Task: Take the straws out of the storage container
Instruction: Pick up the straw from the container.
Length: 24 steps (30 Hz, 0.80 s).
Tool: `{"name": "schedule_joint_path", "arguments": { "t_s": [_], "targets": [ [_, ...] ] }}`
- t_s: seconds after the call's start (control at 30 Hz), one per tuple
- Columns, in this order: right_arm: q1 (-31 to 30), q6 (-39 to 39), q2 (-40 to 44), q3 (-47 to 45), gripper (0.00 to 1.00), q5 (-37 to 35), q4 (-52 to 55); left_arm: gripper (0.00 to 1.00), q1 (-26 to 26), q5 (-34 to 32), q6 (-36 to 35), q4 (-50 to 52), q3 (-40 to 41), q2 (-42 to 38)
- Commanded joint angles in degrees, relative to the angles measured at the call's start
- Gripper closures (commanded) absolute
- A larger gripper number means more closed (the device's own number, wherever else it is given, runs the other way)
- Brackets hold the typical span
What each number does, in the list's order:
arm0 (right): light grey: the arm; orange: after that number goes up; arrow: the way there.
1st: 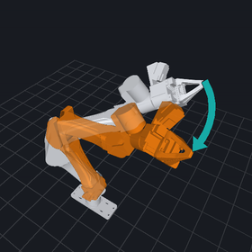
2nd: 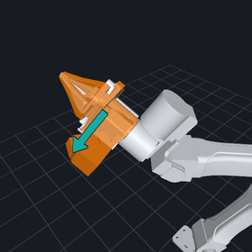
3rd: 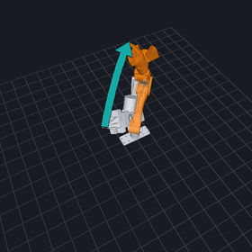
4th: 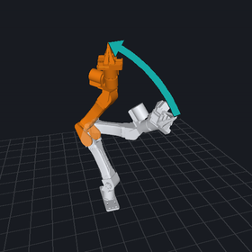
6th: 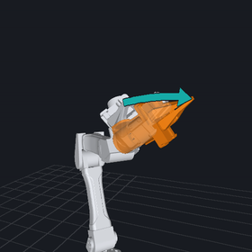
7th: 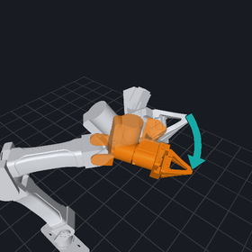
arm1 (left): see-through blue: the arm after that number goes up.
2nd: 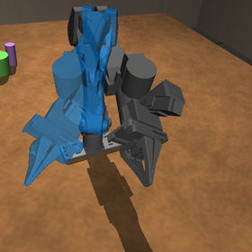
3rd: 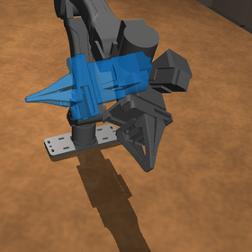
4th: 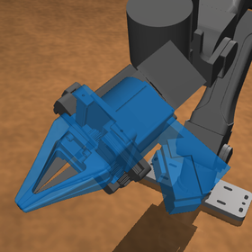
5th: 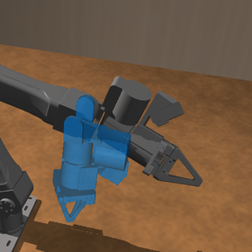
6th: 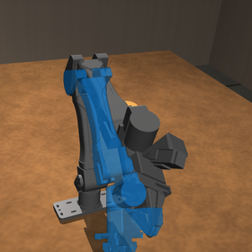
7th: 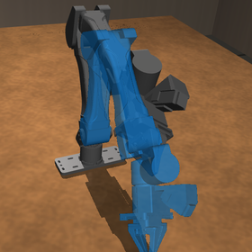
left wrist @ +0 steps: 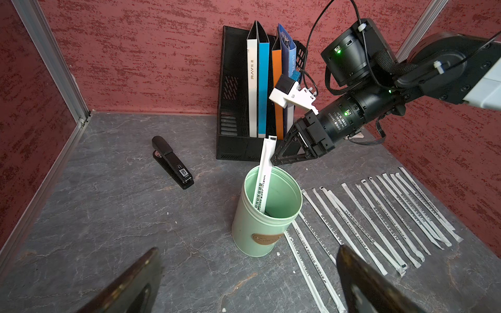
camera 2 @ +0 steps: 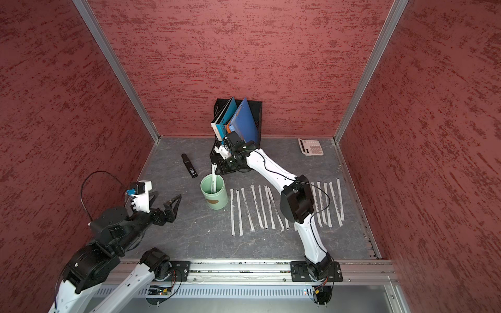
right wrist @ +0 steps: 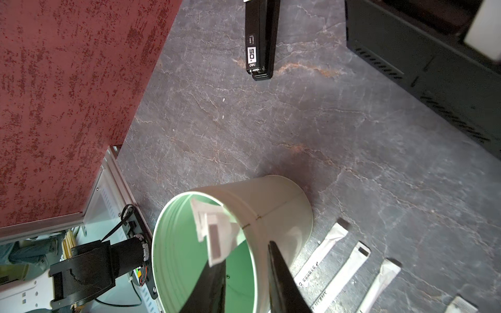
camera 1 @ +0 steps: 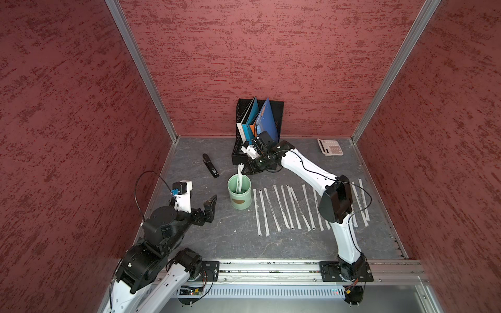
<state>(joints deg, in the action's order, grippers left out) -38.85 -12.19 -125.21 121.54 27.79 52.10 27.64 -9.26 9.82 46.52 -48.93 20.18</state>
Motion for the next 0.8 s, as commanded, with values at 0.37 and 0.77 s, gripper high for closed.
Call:
{"name": "schedule_joint_path", "arguments": {
  "t_s": [0.37, 0.77],
  "targets": [
    [0.17, -1.59, -3.63, 4.71, 0.79, 1.73, -1.11, 0.01, -0.12, 0.38, 0.28, -0.15, 0.39, -0.33],
    [0.20, -1.39, -0.91, 4.74, 0.97, 2.65, -1.38, 0.00, -0.23, 0.64, 0.23, -0.27, 0.49, -0.16]
  ]
}}
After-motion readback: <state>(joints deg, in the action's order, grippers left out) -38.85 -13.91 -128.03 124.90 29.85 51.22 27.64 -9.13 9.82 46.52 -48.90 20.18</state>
